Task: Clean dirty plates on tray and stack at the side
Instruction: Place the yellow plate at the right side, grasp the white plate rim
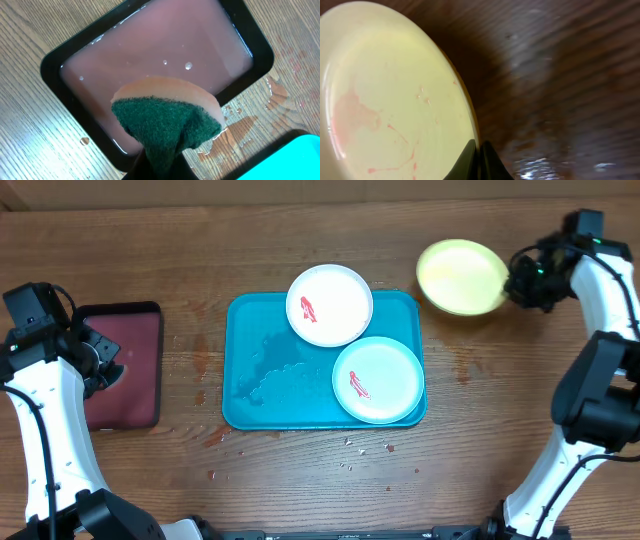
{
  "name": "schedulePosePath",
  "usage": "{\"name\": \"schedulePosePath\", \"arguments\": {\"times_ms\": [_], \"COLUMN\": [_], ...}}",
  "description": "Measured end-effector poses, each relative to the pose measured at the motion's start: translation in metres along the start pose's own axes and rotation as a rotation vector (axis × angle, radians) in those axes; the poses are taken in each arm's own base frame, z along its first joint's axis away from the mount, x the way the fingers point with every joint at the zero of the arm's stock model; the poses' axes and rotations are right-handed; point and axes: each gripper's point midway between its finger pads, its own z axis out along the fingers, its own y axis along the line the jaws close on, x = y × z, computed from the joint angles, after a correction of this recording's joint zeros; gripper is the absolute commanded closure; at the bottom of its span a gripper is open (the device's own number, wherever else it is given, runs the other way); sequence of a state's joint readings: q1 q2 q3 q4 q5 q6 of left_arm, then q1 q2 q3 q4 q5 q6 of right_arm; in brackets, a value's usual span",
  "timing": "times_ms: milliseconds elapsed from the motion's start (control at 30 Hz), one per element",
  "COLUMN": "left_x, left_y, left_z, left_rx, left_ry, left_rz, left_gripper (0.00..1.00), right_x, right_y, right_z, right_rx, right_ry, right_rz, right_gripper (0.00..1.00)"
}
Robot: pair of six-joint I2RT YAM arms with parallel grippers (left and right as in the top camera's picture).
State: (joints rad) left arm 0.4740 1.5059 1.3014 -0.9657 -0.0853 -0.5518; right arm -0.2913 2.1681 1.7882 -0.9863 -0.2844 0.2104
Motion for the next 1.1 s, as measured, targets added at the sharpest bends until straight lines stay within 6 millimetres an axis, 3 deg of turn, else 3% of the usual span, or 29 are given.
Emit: {"name": "schedulePosePath", "arguments": {"times_ms": [100, 133, 200, 333, 500, 667, 700, 767, 900, 1000, 1100], "left_x": [0.000, 0.000, 0.000, 0.001, 0.002, 0.002, 0.002, 0.002, 0.002, 0.003, 0.004], "left_y": [0.000, 0.000, 0.000, -0.002, -0.003, -0.003, -0.003, -0.004, -0.004, -0.005, -0.006], "left_z": [0.000, 0.000, 0.000, 0.000, 0.000, 0.000, 0.000, 0.000, 0.000, 0.000, 0.000], "left_rx": [0.000, 0.001, 0.003, 0.010, 0.016, 0.019, 0.019, 0.020, 0.023, 0.030, 0.035], "left_ry": [0.000, 0.000, 0.002, 0.006, 0.010, 0.012, 0.012, 0.012, 0.014, 0.018, 0.022], "left_rz": [0.000, 0.000, 0.000, 0.000, 0.000, 0.000, 0.000, 0.000, 0.000, 0.000, 0.000], "left_gripper": [0.96, 0.96, 0.95, 0.96, 0.96, 0.96, 0.96, 0.96, 0.96, 0.96, 0.96], "right_x": [-0.007, -0.008, -0.008, -0.005, 0.006, 0.022, 0.028, 0.039, 0.089, 0.116, 0.140], "right_y": [-0.026, -0.029, -0.031, -0.025, -0.004, 0.062, 0.088, 0.118, 0.212, 0.240, 0.252], "right_z": [-0.003, -0.003, -0.004, -0.001, 0.007, 0.020, 0.025, 0.031, 0.054, 0.076, 0.102], "right_rx": [0.064, 0.073, 0.085, 0.088, 0.063, -0.072, -0.113, -0.152, -0.193, -0.153, -0.115], "right_ry": [-0.022, -0.026, -0.027, -0.021, 0.008, 0.029, 0.022, 0.020, -0.019, -0.042, -0.039], "right_rz": [0.037, 0.039, 0.035, 0.028, -0.009, -0.128, -0.184, -0.250, -0.483, -0.575, -0.634], "right_gripper": [0.96, 0.86, 0.84, 0.75, 0.74, 0.70, 0.59, 0.46, 0.41, 0.40, 0.41]}}
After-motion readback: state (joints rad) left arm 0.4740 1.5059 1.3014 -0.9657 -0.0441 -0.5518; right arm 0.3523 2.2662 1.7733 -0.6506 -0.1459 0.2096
